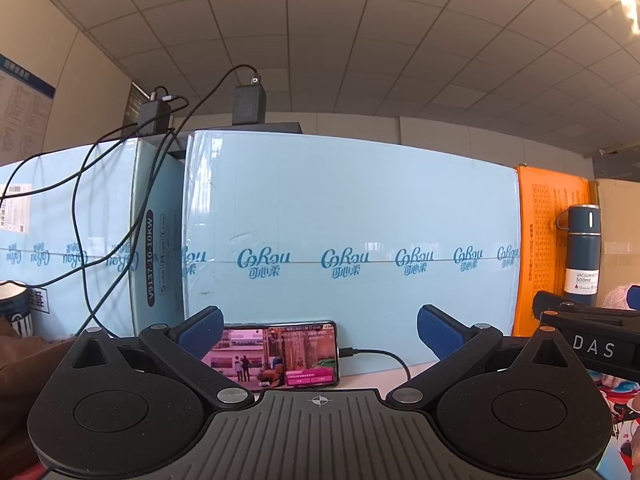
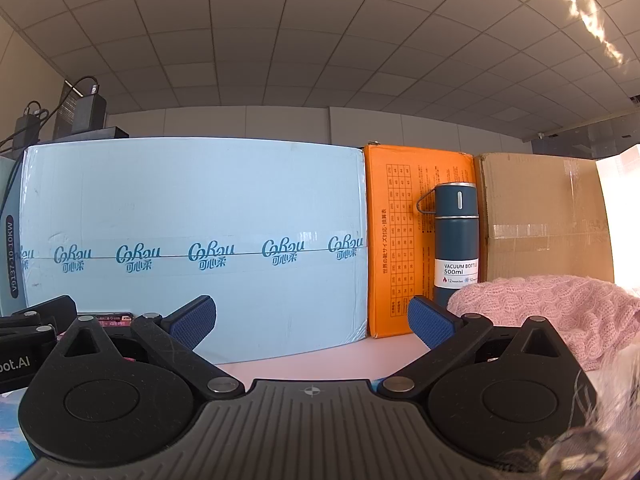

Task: Fold clothes

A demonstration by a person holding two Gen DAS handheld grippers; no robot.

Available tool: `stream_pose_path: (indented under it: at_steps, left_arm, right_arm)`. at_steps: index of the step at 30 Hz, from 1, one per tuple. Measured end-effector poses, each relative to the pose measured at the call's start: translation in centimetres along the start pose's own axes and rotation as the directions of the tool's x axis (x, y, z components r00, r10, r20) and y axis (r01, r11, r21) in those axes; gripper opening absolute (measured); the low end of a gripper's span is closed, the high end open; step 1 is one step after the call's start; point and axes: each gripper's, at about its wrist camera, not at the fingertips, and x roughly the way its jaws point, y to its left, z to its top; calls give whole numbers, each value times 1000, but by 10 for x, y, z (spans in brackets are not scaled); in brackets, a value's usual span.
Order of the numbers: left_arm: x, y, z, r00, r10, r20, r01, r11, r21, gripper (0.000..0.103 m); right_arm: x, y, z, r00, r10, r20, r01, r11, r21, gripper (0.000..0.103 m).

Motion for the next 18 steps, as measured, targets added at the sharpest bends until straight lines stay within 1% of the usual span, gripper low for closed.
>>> stream_pose_path:
  at_steps: [3,18]
  left_arm:
    - [0,1,1,1000,0,11,0,1000,-1,103]
    - [1,2,1,1000,12,-5,-12,1000,0,103]
  right_arm:
    - [0,1,0,1000,0,-3,0,1000,2,103]
    - [1,0,0,1000,1,-7,-1,1000,2,103]
